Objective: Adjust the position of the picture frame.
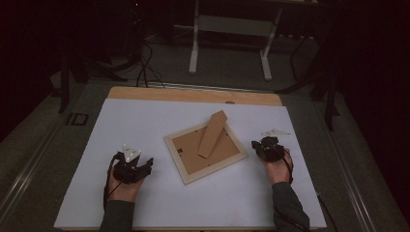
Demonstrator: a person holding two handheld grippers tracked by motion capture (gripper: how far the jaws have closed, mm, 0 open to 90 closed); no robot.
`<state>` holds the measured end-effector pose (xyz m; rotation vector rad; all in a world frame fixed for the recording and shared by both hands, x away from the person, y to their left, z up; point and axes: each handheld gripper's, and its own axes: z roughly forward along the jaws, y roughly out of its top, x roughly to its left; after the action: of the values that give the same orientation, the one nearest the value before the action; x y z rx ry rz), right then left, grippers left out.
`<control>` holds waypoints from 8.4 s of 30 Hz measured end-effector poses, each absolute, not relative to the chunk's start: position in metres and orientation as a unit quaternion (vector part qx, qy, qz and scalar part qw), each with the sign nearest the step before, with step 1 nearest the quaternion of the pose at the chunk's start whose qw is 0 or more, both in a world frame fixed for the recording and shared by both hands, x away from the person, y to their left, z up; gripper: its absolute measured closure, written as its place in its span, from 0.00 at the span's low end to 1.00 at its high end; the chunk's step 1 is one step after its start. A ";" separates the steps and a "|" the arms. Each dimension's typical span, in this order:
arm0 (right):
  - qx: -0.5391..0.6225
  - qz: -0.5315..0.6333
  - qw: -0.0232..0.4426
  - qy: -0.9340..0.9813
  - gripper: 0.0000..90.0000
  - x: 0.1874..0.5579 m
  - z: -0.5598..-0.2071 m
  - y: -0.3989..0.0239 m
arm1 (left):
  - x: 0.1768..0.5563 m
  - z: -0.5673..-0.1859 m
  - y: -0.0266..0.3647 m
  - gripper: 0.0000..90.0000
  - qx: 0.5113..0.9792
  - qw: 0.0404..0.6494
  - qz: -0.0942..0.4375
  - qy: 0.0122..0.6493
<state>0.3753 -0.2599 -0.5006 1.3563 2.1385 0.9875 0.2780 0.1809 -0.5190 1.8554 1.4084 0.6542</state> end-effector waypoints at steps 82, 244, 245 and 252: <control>0.466 0.332 0.163 0.804 1.00 0.362 -0.528 -0.236 | 0.266 -0.516 0.152 1.00 0.786 0.399 0.175 0.438; 0.330 0.361 0.136 0.861 1.00 0.359 -0.513 -0.157 | 0.307 -0.534 0.156 0.99 0.765 0.343 0.201 0.507; 0.332 0.360 0.139 0.860 1.00 0.362 -0.512 -0.158 | 0.307 -0.534 0.156 0.99 0.765 0.340 0.204 0.507; 0.358 0.344 0.159 0.853 1.00 0.386 -0.513 -0.164 | 0.307 -0.535 0.155 0.99 0.766 0.340 0.201 0.508</control>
<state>0.3862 -0.1637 -0.5127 1.0242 2.4383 0.9844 0.3070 0.1552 -0.5350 1.9928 1.3214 0.5243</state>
